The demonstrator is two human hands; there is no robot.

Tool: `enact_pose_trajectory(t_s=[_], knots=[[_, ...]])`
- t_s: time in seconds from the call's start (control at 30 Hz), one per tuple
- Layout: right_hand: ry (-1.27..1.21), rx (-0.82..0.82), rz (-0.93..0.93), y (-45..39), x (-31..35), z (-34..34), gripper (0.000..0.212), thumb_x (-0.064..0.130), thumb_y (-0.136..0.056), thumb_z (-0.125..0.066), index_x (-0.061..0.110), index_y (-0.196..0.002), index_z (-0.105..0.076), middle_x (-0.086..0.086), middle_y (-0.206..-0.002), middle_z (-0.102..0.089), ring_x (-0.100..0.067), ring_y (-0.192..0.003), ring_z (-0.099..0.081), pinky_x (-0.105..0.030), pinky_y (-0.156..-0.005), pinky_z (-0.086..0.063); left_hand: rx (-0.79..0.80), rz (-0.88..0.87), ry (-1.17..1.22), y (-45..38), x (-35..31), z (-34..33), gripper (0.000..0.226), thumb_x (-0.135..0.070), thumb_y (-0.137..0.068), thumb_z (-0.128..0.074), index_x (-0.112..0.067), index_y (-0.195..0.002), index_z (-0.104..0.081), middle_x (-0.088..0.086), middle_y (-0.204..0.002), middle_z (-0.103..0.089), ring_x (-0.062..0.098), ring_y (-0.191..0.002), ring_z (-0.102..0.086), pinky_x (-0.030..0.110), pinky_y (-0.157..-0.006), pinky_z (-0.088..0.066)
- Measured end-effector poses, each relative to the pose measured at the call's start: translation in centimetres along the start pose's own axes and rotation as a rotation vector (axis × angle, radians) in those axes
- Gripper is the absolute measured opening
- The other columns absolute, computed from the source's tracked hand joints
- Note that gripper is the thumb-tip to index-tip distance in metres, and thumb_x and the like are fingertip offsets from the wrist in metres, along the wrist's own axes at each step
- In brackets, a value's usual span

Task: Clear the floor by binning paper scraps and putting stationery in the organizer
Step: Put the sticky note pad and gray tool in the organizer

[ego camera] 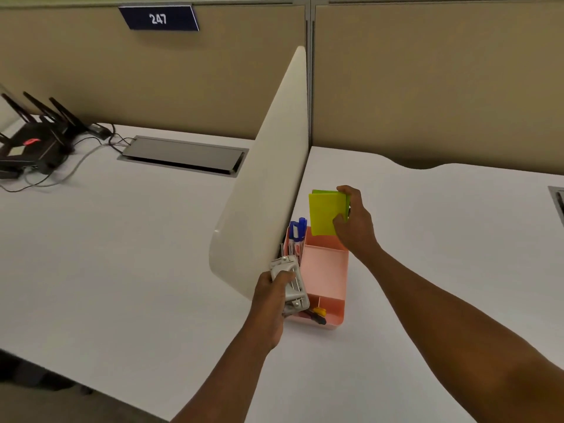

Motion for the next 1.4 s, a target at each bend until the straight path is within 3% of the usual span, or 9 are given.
enact_pose_trajectory(t_s=[0.17, 0.37, 0.7, 0.8, 0.9, 1.0, 1.13, 1.23, 1.4], knots=[[-0.009, -0.017, 0.012, 1.1, -2.0, -0.9, 0.052, 0.013, -0.084, -0.046, 0.027, -0.133, -0.036, 0.007, -0.116, -0.047, -0.015, -0.087, -0.054, -0.019, -0.062, -0.043, 0.015, 0.011, 0.025, -0.7, -0.1, -0.1, 0.031, -0.018, -0.091, -0.060, -0.016, -0.122, -0.056, 0.009, -0.101, -0.062, 0.020, -0.085, -0.063, 0.034, -0.060, -0.055], [-0.062, -0.055, -0.044, 2.4, -3.8, -1.6, 0.038, 0.005, -0.093, -0.048, 0.019, -0.127, -0.043, 0.000, -0.113, -0.054, -0.018, -0.092, -0.056, -0.023, -0.067, -0.045, 0.005, 0.031, 0.040, -1.3, -0.1, -0.7, 0.027, -0.017, -0.092, -0.060, -0.015, -0.118, -0.057, 0.008, -0.097, -0.062, 0.018, -0.080, -0.064, 0.031, -0.054, -0.055], [0.125, -0.027, -0.123, 3.6, -4.6, -0.8, 0.035, 0.017, -0.098, -0.048, 0.017, -0.133, -0.049, -0.004, -0.140, -0.052, -0.022, -0.130, -0.044, -0.038, -0.109, -0.038, -0.032, 0.023, -0.031, -1.7, -0.2, -1.5, 0.027, -0.021, -0.093, -0.061, -0.022, -0.119, -0.055, 0.005, -0.103, -0.065, 0.020, -0.091, -0.066, 0.040, -0.072, -0.059], [0.123, -0.118, -0.088, 4.9, -3.2, -0.1, 0.035, 0.022, -0.097, -0.051, 0.016, -0.132, -0.050, -0.005, -0.137, -0.054, -0.021, -0.126, -0.047, -0.039, -0.103, -0.043, -0.030, 0.003, -0.047, -1.9, -0.4, -2.3, 0.026, -0.020, -0.092, -0.062, -0.023, -0.118, -0.055, 0.004, -0.105, -0.067, 0.020, -0.093, -0.067, 0.044, -0.079, -0.060], [0.076, -0.075, -0.029, 6.5, -1.0, 0.0, 0.019, 0.023, -0.097, -0.051, 0.018, -0.115, -0.057, -0.002, -0.113, -0.063, -0.016, -0.100, -0.061, -0.028, -0.081, -0.052, -0.013, -0.015, -0.027, -1.9, -0.6, -3.4, 0.028, -0.019, -0.092, -0.063, -0.022, -0.119, -0.057, 0.005, -0.110, -0.069, 0.022, -0.097, -0.068, 0.044, -0.081, -0.060], [0.022, 0.115, -0.160, 8.0, 0.5, -0.3, 0.010, 0.036, -0.097, -0.052, 0.028, -0.100, -0.054, 0.007, -0.099, -0.065, -0.001, -0.079, -0.059, -0.015, -0.064, -0.047, 0.020, 0.013, 0.092, -1.8, -0.7, -4.5, 0.025, -0.022, -0.090, -0.066, -0.026, -0.114, -0.062, 0.004, -0.104, -0.074, 0.023, -0.096, -0.071, 0.039, -0.071, -0.061], [-0.250, 0.185, -0.682, 10.3, 0.3, -0.7, 0.038, 0.053, -0.092, -0.053, 0.022, -0.115, -0.049, 0.001, -0.113, -0.062, -0.019, -0.097, -0.066, -0.039, -0.082, -0.060, -0.030, 0.069, 0.214, -1.9, -0.8, -5.4, 0.021, -0.021, -0.084, -0.073, -0.028, -0.100, -0.062, 0.002, -0.093, -0.074, 0.023, -0.088, -0.072, 0.037, -0.062, -0.061], [-0.599, 0.188, -0.860, 11.1, 0.3, -0.5, 0.040, 0.043, -0.089, -0.063, 0.018, -0.116, -0.050, -0.010, -0.111, -0.066, -0.025, -0.091, -0.071, -0.039, -0.080, -0.061, 0.005, 0.070, 0.291, -1.8, -0.8, -5.5, 0.035, -0.017, -0.081, -0.076, -0.025, -0.110, -0.059, 0.008, -0.104, -0.072, 0.027, -0.093, -0.071, 0.041, -0.071, -0.062], [-0.579, 0.066, -0.789, 9.8, 0.0, 0.5, 0.026, 0.026, -0.090, -0.067, 0.012, -0.109, -0.055, -0.010, -0.109, -0.065, -0.025, -0.097, -0.068, -0.039, -0.084, -0.060, -0.110, -0.180, -0.241, -1.8, -0.7, -4.6, 0.059, -0.029, -0.072, -0.084, -0.038, -0.116, -0.047, -0.018, -0.107, -0.059, 0.008, -0.095, -0.062, 0.033, -0.077, -0.061]])
Point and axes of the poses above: each hand's wrist, its own y-axis away from the middle knuckle, its own z-axis out of the back of the hand, x = y × z, the point moved 3 cm from there along -y, towards the middle knuckle
